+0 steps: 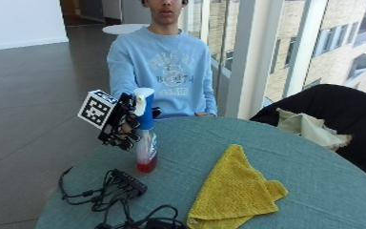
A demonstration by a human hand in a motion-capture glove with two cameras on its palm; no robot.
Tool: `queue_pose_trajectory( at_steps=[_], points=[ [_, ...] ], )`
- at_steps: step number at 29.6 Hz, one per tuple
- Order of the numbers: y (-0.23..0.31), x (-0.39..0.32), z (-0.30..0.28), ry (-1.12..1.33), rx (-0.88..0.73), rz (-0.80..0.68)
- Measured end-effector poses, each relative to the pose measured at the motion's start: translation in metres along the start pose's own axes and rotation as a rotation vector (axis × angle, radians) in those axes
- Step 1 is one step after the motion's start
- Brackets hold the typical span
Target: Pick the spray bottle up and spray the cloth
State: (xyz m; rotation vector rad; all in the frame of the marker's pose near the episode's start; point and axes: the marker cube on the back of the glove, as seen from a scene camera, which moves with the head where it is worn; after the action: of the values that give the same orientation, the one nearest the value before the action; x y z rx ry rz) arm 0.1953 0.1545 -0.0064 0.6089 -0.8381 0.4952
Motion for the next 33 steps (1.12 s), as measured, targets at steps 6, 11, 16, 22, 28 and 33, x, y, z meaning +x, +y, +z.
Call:
queue_pose_trajectory(
  at_steps=[6,11,16,22,28,33],
  points=[
    [-0.008,-0.006,0.014,-0.072,0.061,0.032],
    [-0.009,-0.008,0.024,-0.082,0.094,0.043],
    [-0.011,-0.009,0.027,-0.033,0.146,0.006],
    [-0.021,-0.012,0.022,-0.043,0.166,-0.048],
    [-0.026,-0.029,0.009,-0.059,0.036,-0.095],
    [-0.043,-0.055,0.003,-0.064,-0.129,-0.089]
  ],
)
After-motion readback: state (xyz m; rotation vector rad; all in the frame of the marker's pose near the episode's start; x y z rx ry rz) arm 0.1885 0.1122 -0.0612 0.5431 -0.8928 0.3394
